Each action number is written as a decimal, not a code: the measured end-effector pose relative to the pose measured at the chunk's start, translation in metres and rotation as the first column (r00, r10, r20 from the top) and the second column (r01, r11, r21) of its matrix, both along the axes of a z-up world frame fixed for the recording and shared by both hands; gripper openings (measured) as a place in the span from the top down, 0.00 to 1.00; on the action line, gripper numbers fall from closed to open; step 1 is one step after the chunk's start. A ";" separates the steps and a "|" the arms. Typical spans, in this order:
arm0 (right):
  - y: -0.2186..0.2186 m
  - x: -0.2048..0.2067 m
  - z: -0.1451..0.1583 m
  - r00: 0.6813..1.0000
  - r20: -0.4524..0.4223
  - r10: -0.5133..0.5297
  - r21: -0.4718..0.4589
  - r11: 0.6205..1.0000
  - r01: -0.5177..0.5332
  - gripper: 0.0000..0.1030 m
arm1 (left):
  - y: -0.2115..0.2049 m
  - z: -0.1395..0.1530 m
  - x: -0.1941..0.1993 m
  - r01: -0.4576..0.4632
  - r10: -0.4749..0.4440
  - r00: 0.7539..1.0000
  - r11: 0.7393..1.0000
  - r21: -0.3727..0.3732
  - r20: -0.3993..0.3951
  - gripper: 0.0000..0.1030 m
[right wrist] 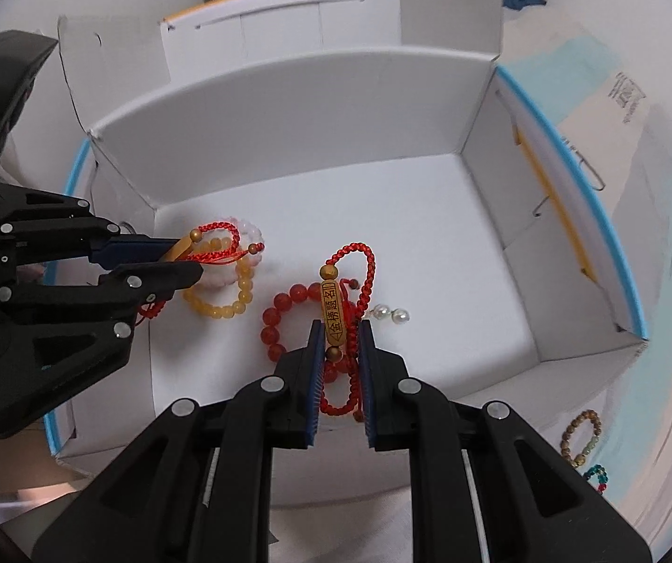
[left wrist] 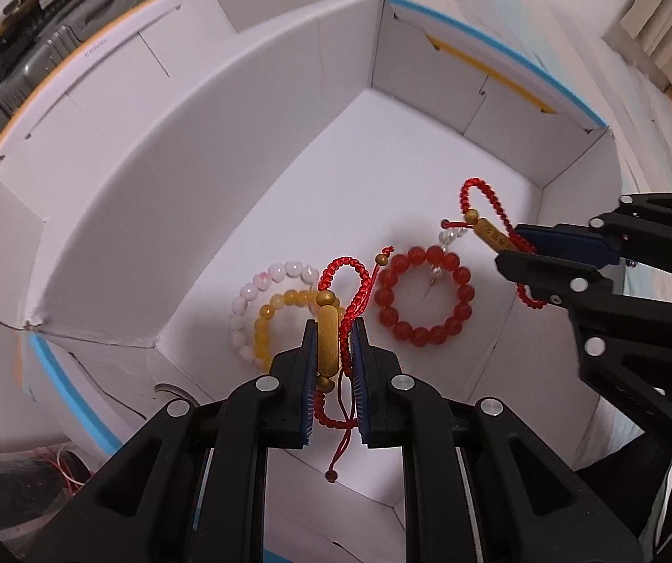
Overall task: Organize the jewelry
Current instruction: 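Lower both tools into the box and open them to release the red cord bracelets, then withdraw both open tools from the box toward the wooden and multicolour bracelets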
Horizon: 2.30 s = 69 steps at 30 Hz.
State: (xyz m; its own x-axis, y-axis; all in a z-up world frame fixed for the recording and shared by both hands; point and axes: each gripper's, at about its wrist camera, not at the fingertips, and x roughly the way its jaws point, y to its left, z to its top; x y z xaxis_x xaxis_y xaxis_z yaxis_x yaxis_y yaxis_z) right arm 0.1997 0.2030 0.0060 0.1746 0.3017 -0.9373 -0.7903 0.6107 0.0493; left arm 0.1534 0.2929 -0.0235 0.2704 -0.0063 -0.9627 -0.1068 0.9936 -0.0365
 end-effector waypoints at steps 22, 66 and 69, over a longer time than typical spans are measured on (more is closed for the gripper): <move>0.028 0.007 -0.046 0.995 -0.098 0.025 -0.111 0.993 -0.036 0.85 | 0.004 -0.031 0.014 0.022 -0.018 0.993 0.999 0.033 -0.119 0.86; -0.098 -0.001 0.072 0.965 0.174 -0.196 0.199 0.967 0.161 0.07 | -0.056 0.078 0.008 -0.106 0.080 0.958 0.991 0.080 0.277 0.06; -0.116 -0.001 0.082 0.956 0.190 -0.224 0.215 0.960 0.182 0.07 | -0.072 0.088 0.010 -0.096 0.068 0.951 0.992 0.079 0.302 0.06</move>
